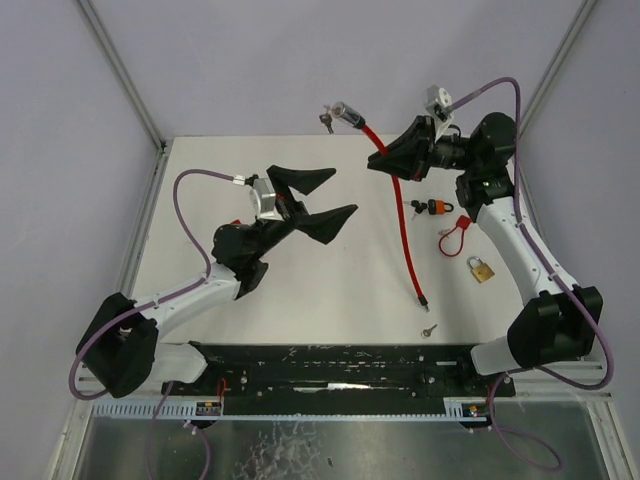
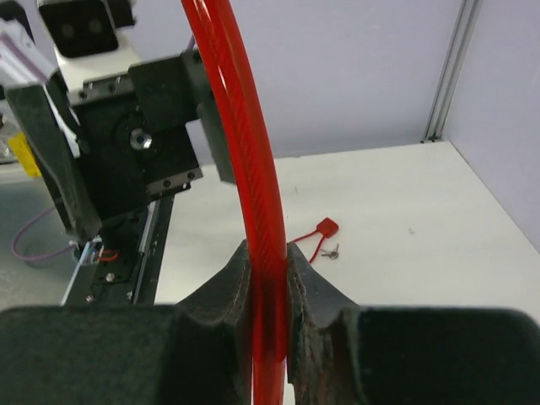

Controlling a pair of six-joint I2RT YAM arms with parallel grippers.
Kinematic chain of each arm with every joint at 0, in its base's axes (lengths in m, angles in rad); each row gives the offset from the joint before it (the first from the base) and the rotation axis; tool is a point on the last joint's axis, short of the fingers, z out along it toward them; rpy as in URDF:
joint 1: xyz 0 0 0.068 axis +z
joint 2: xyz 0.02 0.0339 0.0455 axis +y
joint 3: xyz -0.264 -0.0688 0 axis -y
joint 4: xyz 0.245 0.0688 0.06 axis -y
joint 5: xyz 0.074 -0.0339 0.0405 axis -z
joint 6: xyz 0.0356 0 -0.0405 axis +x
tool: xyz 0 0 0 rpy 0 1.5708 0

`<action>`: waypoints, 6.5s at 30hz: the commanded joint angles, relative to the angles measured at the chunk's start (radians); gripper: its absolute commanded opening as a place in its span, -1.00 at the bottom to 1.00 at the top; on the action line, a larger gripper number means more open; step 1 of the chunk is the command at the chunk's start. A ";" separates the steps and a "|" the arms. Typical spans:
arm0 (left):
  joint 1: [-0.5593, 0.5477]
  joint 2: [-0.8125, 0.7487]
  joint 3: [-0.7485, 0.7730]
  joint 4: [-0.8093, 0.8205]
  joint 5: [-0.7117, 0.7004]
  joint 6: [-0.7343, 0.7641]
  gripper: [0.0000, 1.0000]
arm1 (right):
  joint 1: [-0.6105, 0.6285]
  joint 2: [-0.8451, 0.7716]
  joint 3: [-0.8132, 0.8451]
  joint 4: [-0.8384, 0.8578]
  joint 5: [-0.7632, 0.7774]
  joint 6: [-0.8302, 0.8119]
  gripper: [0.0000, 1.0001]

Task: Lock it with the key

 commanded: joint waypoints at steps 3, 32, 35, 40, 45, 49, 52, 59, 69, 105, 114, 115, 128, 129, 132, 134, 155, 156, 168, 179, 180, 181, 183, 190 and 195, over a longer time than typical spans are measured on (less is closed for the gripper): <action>0.053 0.072 0.033 0.174 0.036 0.002 0.87 | -0.078 0.169 0.235 0.578 -0.095 0.599 -1.00; 0.217 0.472 0.444 0.360 0.205 -0.540 0.73 | -0.001 0.423 0.285 0.895 -0.204 1.048 -1.00; 0.195 0.436 0.410 0.360 0.194 -0.499 0.72 | 0.010 0.424 0.267 0.898 -0.206 1.034 -1.00; 0.193 0.437 0.394 0.360 0.142 -0.508 0.56 | 0.036 0.420 0.223 0.913 -0.206 1.019 -1.00; 0.191 0.464 0.421 0.360 0.164 -0.576 0.38 | 0.056 0.445 0.213 0.947 -0.208 1.039 -1.00; 0.186 0.474 0.425 0.360 0.164 -0.578 0.28 | 0.063 0.452 0.216 0.967 -0.211 1.054 -1.00; 0.185 0.489 0.440 0.360 0.167 -0.587 0.21 | 0.068 0.455 0.214 0.973 -0.213 1.057 -1.00; 0.185 0.490 0.438 0.362 0.164 -0.562 -0.19 | 0.085 0.456 0.208 0.980 -0.218 1.059 -1.00; 0.185 0.489 0.448 0.362 0.218 -0.529 -0.99 | 0.095 0.465 0.203 0.992 -0.220 1.060 -0.97; 0.289 0.200 0.325 -0.195 0.188 -0.077 -0.99 | -0.064 0.328 0.158 0.222 -0.098 0.545 0.46; 0.287 0.156 0.325 -0.321 0.167 -0.006 -0.99 | -0.038 0.199 0.259 -0.757 0.255 -0.416 0.52; 0.287 0.156 0.326 -0.327 0.167 -0.004 -0.99 | -0.038 0.178 0.236 -0.773 0.271 -0.466 0.54; 0.275 0.139 0.344 -0.421 0.173 0.013 -0.99 | -0.185 -0.042 -0.256 -0.253 0.052 -0.294 0.99; 0.272 0.135 0.346 -0.432 0.171 0.017 -0.99 | -0.184 -0.050 -0.272 -0.270 0.053 -0.337 1.00; 0.263 0.127 0.356 -0.483 0.151 0.029 -0.99 | -0.159 -0.073 -0.262 -0.412 0.183 -0.510 1.00; 0.255 0.125 0.370 -0.527 0.124 0.041 -0.99 | -0.144 -0.065 -0.221 -0.502 0.291 -0.583 1.00; 0.014 0.169 0.432 -0.739 -0.491 0.535 -0.99 | -0.172 -0.150 -0.166 -0.363 0.136 -0.368 1.00; -0.002 0.178 0.437 -0.738 -0.515 0.559 -0.99 | -0.171 -0.141 -0.153 -0.320 0.110 -0.313 1.00; -0.141 0.256 0.371 -0.480 -0.724 0.899 -0.99 | -0.151 -0.137 0.019 -0.374 0.185 -0.072 1.00; -0.212 0.409 0.359 -0.182 -0.855 1.128 -1.00 | -0.177 -0.184 -0.196 -0.009 0.151 0.311 0.67; -0.214 0.418 0.364 -0.172 -0.865 1.131 -0.99 | -0.180 -0.189 -0.192 -0.039 0.159 0.291 0.66; -0.216 0.424 0.373 -0.171 -0.873 1.132 -0.99 | -0.182 -0.193 -0.169 -0.128 0.176 0.249 0.64; -0.219 0.433 0.382 -0.171 -0.881 1.129 -1.00 | -0.191 -0.202 -0.141 -0.228 0.212 0.186 0.63; -0.235 0.473 0.410 -0.150 -0.912 1.131 -0.99 | -0.204 -0.190 -0.305 0.175 0.222 0.559 0.12; -0.255 0.510 0.440 -0.132 -0.934 1.149 -0.99 | -0.204 -0.185 -0.405 0.446 0.272 0.747 0.08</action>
